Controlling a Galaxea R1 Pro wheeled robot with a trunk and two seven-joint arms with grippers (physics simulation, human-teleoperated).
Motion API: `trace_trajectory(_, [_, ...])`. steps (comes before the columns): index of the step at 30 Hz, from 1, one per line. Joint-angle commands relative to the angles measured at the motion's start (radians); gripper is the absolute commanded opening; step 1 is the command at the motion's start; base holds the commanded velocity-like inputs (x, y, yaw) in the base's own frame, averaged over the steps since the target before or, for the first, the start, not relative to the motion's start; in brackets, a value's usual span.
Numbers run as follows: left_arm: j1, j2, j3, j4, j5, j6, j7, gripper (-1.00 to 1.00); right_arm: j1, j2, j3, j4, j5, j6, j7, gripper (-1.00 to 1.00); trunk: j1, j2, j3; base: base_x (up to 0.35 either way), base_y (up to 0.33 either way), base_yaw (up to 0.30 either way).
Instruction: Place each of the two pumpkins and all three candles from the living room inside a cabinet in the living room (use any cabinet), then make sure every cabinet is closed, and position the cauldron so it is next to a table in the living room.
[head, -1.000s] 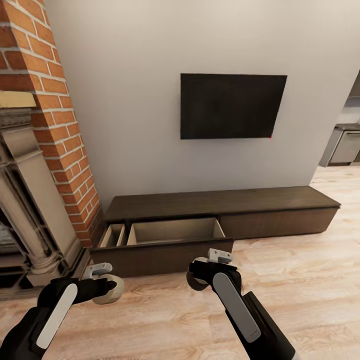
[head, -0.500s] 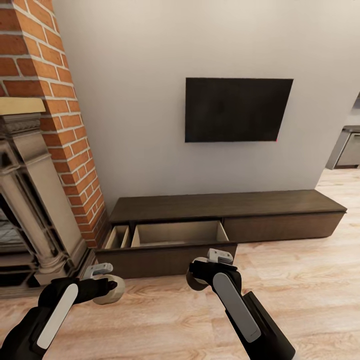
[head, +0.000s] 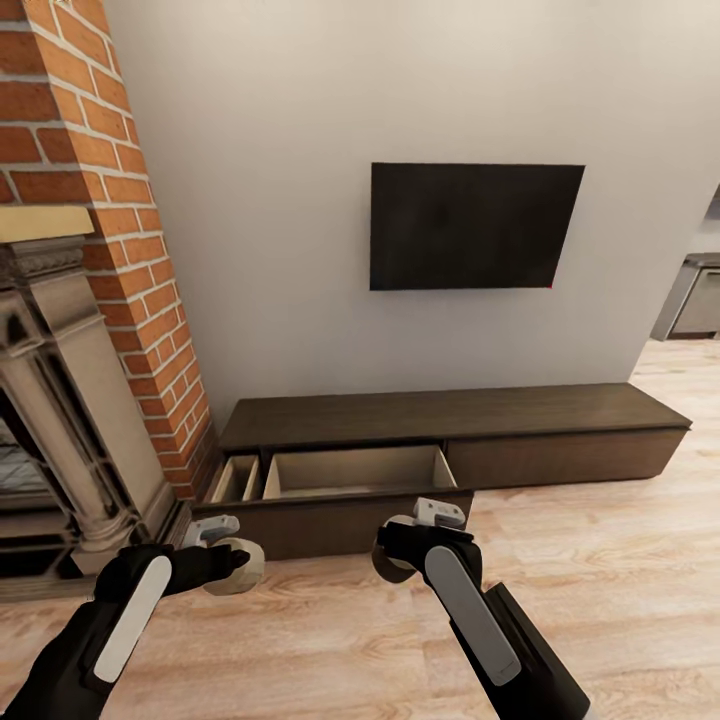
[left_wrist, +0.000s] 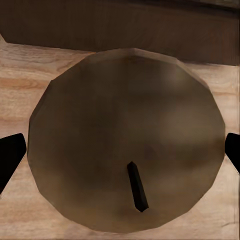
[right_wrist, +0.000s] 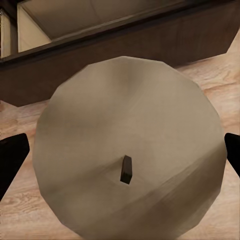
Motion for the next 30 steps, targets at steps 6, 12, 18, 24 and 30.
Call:
trace_trajectory(6, [-0.042, -0.018, -0.001, 0.003, 0.012, 0.004, 0.028, -1.00, -0.001, 0.001, 0.001, 0.034, -0.007, 0.005, -0.009, -1.00, -0.023, 0.042, 0.018, 0.000, 0.000, 0.000])
trace_trajectory(12, [-0.048, -0.026, -0.002, 0.003, 0.014, 0.004, 0.062, -1.00, -0.001, 0.004, 0.017, 0.097, -0.007, 0.004, -0.005, -1.00, -0.038, 0.070, 0.030, 0.000, 0.000, 0.000])
trace_trajectory(18, [-0.047, -0.026, -0.005, -0.016, 0.014, 0.004, 0.065, -1.00, -0.001, 0.005, 0.026, 0.091, -0.007, 0.005, 0.005, -1.00, -0.038, 0.070, 0.030, 0.000, 0.000, 0.000])
trace_trajectory(24, [-0.046, -0.033, -0.006, -0.021, 0.013, 0.004, 0.065, -1.00, -0.001, 0.010, 0.110, 0.084, -0.007, 0.002, 0.013, -1.00, -0.038, 0.070, 0.030, 0.222, 0.000, 0.000])
trace_trajectory(30, [-0.046, -0.037, -0.006, -0.020, 0.014, 0.004, 0.065, -1.00, -0.001, 0.012, 0.117, 0.085, -0.007, 0.002, 0.016, -1.00, -0.038, 0.070, 0.030, 0.326, 0.000, 0.000])
